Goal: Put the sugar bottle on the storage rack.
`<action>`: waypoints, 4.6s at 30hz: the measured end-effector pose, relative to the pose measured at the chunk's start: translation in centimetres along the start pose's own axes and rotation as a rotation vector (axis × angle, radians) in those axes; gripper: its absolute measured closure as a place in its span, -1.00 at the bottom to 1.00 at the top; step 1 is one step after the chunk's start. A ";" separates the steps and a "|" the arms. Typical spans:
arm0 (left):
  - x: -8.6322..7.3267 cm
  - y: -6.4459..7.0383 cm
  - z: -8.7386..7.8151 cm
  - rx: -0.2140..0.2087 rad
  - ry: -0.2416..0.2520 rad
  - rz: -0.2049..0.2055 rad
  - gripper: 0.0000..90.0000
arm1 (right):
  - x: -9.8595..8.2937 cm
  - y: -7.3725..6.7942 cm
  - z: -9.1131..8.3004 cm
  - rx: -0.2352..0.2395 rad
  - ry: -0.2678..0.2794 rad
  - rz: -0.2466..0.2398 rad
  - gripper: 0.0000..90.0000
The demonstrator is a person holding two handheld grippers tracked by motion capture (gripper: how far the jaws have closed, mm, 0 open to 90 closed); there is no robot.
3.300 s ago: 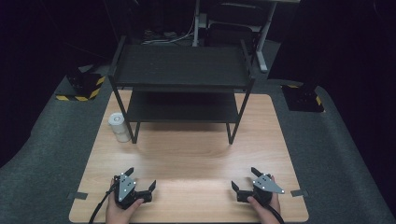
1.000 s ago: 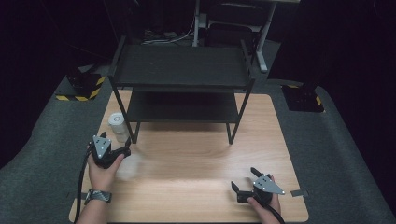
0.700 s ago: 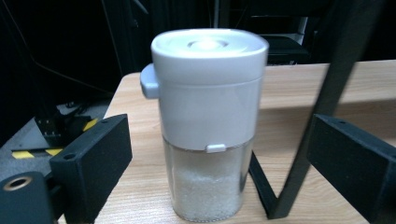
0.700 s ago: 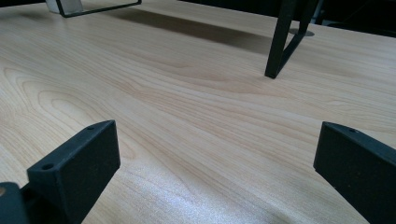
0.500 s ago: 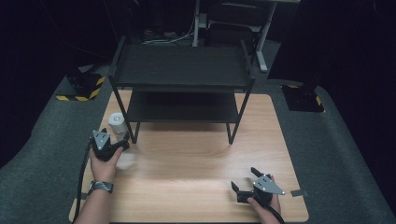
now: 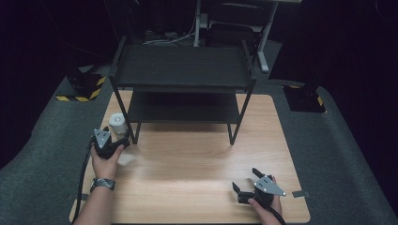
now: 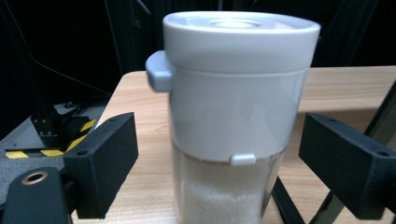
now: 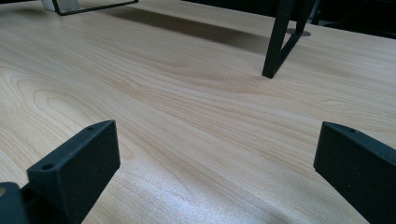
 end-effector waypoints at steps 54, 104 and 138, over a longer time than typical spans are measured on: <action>-1.3 0.8 -4.0 0.011 0.117 0.070 -0.33 | -0.2 -0.1 -0.1 -0.004 0.010 -0.003 -0.99; 9.1 15.4 -7.3 -0.229 0.153 0.108 -0.33 | -0.4 0.2 -0.1 0.011 0.025 0.005 -0.99; 13.8 18.8 2.6 -0.134 0.180 0.076 -0.33 | -0.6 0.4 -0.1 0.031 0.036 -0.001 -0.99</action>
Point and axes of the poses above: each handheld gripper's, and its own axes: z roughly forward along the jaws, x roughly out of its top, y roughly to its right, the point moved 2 cm from there along z, roughly forward along the jaws, and after that the axes turned 5 degrees about -x, right-handed, at the moved point
